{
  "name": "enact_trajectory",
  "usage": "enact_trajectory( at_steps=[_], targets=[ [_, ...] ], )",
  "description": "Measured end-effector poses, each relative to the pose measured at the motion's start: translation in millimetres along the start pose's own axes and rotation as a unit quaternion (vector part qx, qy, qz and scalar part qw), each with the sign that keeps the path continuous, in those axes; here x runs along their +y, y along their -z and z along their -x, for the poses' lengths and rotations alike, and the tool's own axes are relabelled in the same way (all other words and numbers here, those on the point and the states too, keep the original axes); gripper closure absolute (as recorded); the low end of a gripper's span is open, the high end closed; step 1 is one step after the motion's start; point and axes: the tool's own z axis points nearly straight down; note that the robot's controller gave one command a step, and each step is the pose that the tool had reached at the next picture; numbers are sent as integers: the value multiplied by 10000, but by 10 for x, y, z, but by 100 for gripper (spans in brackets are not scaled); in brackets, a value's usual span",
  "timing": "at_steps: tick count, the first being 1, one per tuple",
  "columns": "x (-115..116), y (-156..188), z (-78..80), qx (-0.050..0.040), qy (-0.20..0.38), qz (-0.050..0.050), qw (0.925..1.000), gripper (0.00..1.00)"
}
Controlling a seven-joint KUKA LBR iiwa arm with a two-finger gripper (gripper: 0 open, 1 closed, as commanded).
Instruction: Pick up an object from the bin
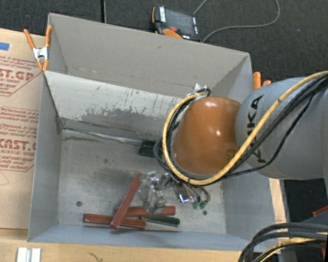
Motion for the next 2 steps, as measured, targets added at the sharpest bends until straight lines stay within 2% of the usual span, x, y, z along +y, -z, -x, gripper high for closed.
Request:
enact_trajectory(
  at_steps=[1,2],
  targets=[
    [-30,18,5,-17,-28,-12,10000,0],
    [-317,-784,-56,-32,-1060,-16,9944,0]
  ],
)
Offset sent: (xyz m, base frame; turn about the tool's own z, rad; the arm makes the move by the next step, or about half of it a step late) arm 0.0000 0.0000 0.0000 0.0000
